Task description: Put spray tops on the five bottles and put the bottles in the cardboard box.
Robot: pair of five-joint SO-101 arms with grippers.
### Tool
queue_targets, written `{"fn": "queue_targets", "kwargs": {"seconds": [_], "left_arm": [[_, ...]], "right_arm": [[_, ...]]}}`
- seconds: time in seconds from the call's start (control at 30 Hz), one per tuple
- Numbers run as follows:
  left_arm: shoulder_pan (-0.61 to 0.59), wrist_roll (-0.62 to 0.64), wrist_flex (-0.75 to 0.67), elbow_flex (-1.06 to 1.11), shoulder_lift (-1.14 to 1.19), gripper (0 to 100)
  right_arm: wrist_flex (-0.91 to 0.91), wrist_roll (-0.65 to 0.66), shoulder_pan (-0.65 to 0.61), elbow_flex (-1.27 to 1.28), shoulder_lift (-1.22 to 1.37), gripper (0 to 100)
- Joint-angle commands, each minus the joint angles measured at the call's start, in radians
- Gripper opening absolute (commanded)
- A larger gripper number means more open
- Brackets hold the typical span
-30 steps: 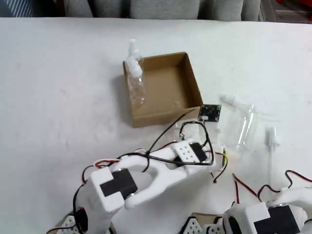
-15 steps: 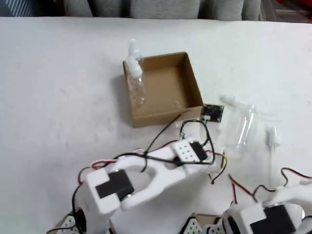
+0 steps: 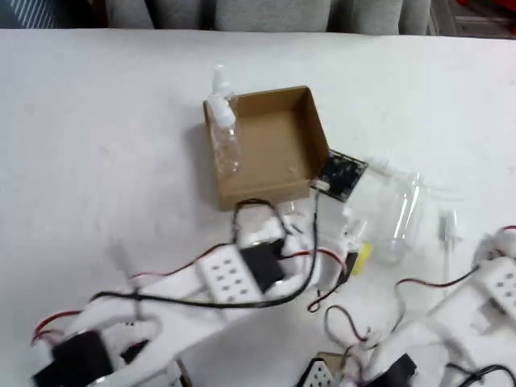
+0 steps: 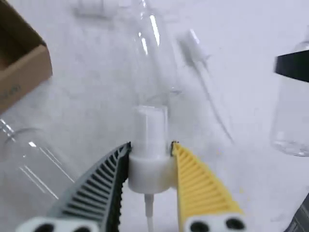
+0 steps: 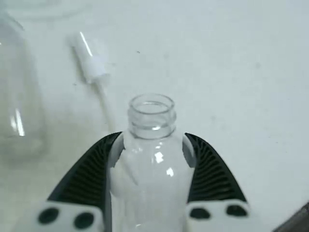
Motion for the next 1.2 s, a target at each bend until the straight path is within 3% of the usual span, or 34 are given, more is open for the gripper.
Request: {"fn": "queue_targets", "kwargs": {"seconds": [0.0,0.2,0.47,0.73,0.87,1.0,1.17], "left_arm": [[-0.074,-0.043,0.014,0.012,-0.217,2],[-0.229,-0.087,0.017,0.008,-0.424,2],[-0.455,-0.144,0.009,-0.155,-0.641,2],[-0.545,-0.163,0.009,-0.39,-0.691,2],[-0.552,-0.163,-0.003,-0.433,-0.691,2],[-0.552,-0.104,-0.152,-0.404,-0.69,2],[-0.544,-0.023,-0.356,-0.285,-0.69,2]], "right_arm": [[0.01,-0.086,-0.117,0.043,-0.183,1.5],[-0.013,-0.209,-0.34,0.106,-0.424,1.5],[-0.025,-0.215,-0.817,0.181,-0.645,1.5],[-0.042,-0.215,-1.264,0.325,-0.951,1.5],[-0.124,-0.216,-1.362,0.427,-1.125,1.5],[-0.168,-0.218,-1.426,0.479,-1.147,1.5],[-0.168,-0.384,-1.448,0.48,-1.133,1.5]]}}
